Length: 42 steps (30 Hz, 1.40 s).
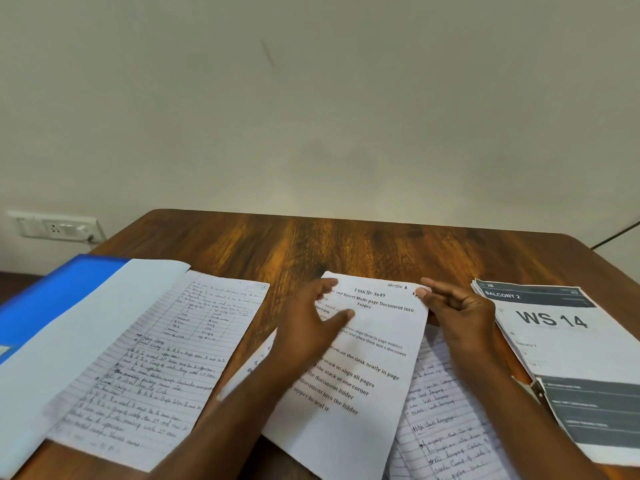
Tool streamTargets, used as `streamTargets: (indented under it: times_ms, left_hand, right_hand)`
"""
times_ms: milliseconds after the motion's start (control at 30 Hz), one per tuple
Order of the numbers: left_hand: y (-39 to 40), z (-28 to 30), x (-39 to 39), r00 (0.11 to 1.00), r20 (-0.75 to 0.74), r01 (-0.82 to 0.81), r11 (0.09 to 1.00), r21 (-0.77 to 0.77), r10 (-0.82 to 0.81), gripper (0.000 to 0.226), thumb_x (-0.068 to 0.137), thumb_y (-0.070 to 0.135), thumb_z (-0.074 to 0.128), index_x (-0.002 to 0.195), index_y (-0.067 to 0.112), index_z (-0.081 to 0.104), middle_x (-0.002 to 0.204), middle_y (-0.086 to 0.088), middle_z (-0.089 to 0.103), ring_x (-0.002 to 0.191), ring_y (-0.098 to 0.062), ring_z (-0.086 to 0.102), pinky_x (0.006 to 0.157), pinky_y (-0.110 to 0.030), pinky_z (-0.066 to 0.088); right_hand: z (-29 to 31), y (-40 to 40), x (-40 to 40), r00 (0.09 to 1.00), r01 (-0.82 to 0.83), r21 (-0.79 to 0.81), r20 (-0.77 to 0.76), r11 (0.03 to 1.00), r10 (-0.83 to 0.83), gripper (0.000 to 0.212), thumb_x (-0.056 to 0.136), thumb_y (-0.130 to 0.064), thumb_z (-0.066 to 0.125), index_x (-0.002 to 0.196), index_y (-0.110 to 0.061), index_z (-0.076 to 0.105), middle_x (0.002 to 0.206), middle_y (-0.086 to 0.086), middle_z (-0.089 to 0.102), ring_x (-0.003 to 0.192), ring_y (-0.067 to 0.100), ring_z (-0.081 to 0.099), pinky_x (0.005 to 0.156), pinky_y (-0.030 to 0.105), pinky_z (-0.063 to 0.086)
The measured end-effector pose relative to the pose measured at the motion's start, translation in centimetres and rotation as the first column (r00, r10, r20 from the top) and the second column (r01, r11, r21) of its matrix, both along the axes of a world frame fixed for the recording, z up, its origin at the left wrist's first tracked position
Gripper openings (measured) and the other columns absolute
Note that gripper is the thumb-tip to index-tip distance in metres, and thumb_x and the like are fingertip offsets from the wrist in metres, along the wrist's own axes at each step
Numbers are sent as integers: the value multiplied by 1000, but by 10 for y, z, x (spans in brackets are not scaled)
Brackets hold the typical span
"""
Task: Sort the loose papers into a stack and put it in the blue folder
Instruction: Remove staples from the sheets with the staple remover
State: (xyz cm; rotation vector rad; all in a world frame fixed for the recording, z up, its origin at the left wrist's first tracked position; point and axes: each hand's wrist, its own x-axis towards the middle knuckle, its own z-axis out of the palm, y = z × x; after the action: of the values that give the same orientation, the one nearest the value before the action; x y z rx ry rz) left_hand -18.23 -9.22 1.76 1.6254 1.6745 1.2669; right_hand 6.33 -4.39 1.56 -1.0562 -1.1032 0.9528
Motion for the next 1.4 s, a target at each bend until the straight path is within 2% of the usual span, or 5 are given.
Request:
streamTargets:
  times_ms: [167, 500, 867, 1167, 1400]
  left_hand:
    - [2, 4, -22, 929, -279, -284, 951, -119, 243, 72, 82, 55, 82, 138, 22, 50, 139, -2, 59, 124, -23, 56, 102, -48, 52]
    - [-6, 10, -14, 990, -37, -140, 974, -180, 136, 93, 76, 23, 94, 153, 19, 41, 126, 6, 67, 100, -9, 67, 65, -14, 45]
    - [-3, 7, -17, 995, -11, -95, 978, -187, 94, 93, 71, 33, 97, 149, 23, 47, 116, 11, 66, 95, -7, 68, 75, -27, 55]
    - [11, -3, -24, 945, 320, 129, 973, -189, -64, 95, 72, 30, 96, 152, 28, 45, 118, 6, 77, 109, -16, 75, 98, -49, 60]
    - [5, 4, -28, 710, 670, 407, 903, -138, -217, 39, 91, -6, 71, 129, 0, 66, 122, -22, 75, 111, -41, 73, 98, -55, 59]
  right_hand:
    - [-2, 4, 4, 988, -12, -82, -156, 997, -1, 34, 85, -5, 82, 117, -15, 78, 107, 13, 80, 103, 32, 77, 95, 53, 58]
    - [2, 4, 3, 972, 14, -116, -233, 993, -41, 26, 85, -1, 81, 110, -7, 77, 101, 17, 80, 101, 37, 77, 95, 55, 58]
    - [12, -3, -1, 954, 79, -29, -286, 996, -84, 17, 82, 1, 82, 94, -9, 77, 91, 8, 81, 84, 20, 79, 68, 28, 63]
    - [28, -3, 3, 842, -120, -24, -532, 993, 89, 13, 83, 0, 74, 87, -12, 73, 84, 5, 80, 74, 15, 76, 68, 29, 65]
    - [27, -3, 9, 825, -101, -56, -563, 993, 52, 21, 85, 0, 75, 104, -8, 75, 96, 6, 79, 81, 17, 76, 79, 33, 65]
